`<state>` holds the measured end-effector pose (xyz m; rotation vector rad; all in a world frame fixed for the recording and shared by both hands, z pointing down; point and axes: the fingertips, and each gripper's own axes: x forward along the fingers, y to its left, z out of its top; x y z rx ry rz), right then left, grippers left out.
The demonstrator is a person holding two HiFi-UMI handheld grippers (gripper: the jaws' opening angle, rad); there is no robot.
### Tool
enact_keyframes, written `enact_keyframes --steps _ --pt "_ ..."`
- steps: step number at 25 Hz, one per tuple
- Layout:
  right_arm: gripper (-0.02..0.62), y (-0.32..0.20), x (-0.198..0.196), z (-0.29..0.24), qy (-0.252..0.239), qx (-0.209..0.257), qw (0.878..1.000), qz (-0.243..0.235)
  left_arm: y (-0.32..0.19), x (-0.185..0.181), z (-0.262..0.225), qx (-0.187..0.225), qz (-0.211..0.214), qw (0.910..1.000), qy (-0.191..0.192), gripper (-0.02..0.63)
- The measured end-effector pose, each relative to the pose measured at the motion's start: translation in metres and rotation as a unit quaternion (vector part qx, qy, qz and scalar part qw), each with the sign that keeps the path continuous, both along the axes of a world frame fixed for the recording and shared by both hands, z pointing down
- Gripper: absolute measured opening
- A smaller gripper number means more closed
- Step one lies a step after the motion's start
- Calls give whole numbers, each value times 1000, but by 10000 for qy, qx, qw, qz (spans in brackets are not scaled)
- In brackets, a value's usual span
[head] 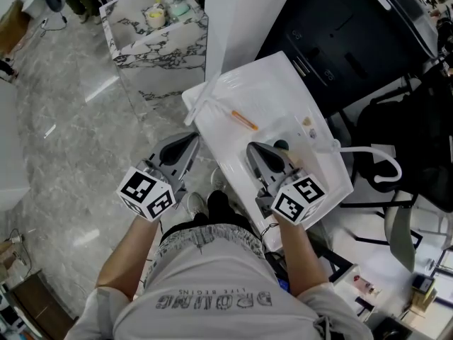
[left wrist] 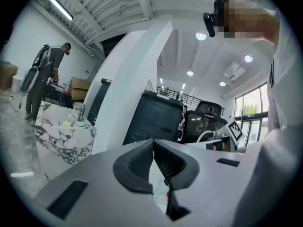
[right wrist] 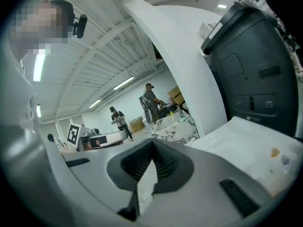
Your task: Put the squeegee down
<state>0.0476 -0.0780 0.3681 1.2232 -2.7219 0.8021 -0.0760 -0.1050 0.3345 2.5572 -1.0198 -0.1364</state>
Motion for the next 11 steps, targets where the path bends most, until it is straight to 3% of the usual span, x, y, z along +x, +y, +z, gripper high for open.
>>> enact_keyframes --steps 11 --pt "6 -1 0 -3 11 53 10000 -47 0 1 -3 62 -2 10000 22 23"
